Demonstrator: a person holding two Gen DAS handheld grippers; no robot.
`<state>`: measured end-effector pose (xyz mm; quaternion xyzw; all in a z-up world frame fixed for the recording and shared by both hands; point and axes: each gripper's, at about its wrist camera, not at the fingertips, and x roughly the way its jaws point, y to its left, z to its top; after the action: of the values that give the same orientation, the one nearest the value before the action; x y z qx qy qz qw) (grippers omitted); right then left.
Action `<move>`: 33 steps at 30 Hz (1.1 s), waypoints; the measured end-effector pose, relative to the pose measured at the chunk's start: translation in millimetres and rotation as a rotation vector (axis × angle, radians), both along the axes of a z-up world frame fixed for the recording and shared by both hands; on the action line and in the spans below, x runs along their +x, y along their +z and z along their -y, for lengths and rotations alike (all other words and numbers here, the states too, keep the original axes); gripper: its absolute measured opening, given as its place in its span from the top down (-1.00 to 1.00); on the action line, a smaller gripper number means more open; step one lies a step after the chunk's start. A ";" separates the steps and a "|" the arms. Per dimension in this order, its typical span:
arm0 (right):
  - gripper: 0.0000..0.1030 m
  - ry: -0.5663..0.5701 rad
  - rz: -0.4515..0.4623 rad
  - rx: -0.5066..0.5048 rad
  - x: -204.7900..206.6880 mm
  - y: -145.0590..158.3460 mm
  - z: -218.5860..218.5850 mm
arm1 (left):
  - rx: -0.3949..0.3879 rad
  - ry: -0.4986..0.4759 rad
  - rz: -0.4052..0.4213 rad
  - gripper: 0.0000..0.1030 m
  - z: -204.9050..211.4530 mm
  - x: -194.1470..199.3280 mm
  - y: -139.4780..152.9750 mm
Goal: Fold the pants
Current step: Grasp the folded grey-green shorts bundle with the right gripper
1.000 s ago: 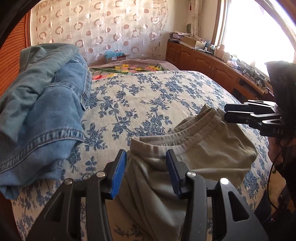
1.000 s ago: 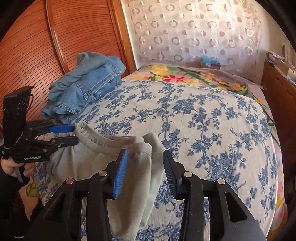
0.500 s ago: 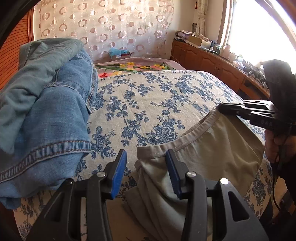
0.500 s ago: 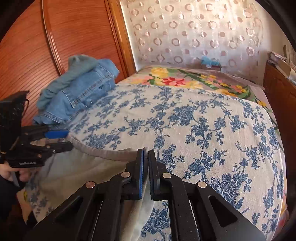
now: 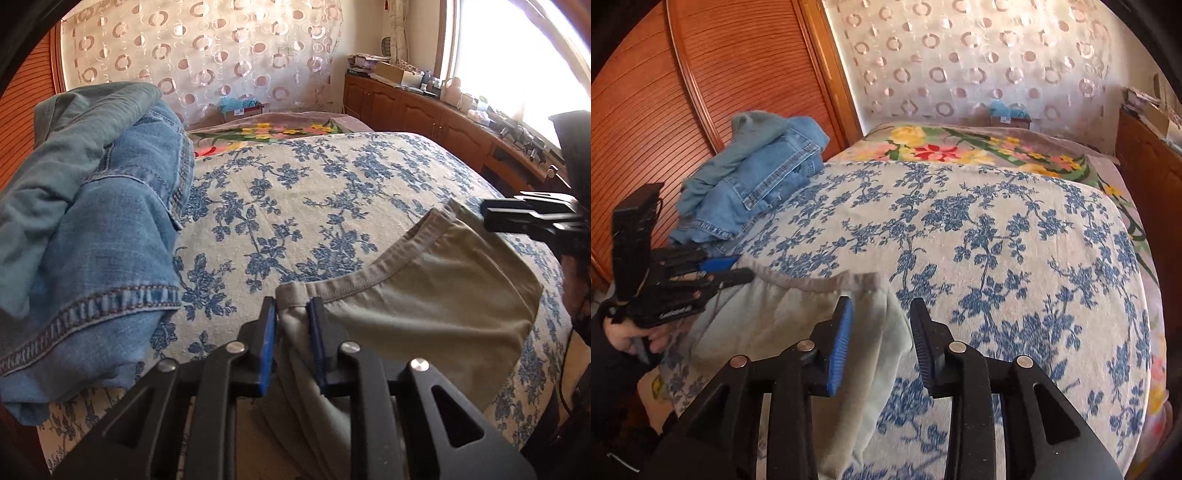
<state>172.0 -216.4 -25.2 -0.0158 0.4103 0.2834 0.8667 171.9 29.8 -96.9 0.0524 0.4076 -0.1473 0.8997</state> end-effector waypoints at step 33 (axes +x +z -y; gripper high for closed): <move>0.14 0.000 -0.031 -0.048 -11.0 -18.9 -15.8 | -0.068 0.040 -0.055 -0.28 -23.6 -49.7 -8.2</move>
<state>161.0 -200.6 -44.1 -0.0322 0.4303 0.2736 0.8596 122.2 53.4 -105.1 0.0096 0.4277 -0.1446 0.8922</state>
